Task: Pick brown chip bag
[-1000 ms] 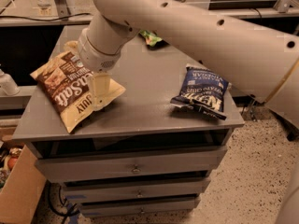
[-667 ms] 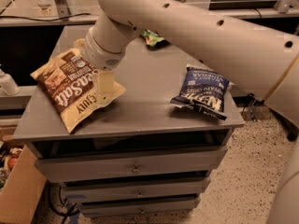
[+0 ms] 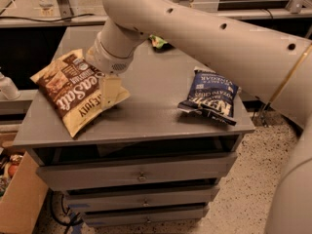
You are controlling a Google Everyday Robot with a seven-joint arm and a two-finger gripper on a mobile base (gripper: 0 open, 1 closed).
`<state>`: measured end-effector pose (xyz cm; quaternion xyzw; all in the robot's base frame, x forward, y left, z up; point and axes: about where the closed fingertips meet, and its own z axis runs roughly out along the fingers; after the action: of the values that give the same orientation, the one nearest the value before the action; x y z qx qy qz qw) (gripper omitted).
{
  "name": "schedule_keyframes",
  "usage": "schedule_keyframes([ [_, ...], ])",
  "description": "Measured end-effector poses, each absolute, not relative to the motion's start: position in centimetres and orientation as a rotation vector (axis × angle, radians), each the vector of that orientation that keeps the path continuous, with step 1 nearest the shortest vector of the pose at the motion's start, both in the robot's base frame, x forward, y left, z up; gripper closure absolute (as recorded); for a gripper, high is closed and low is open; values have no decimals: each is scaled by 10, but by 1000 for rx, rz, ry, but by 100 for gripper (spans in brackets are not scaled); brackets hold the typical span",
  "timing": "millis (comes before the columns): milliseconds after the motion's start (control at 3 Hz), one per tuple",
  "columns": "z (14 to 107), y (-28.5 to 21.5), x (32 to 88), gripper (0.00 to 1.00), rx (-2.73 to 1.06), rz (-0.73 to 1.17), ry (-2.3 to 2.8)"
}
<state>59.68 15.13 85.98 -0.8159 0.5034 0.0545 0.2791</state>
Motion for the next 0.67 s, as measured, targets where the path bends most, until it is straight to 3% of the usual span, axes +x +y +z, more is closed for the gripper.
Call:
schedule_keyframes([
  [667,846,145,593,65,-2208,150,1438],
])
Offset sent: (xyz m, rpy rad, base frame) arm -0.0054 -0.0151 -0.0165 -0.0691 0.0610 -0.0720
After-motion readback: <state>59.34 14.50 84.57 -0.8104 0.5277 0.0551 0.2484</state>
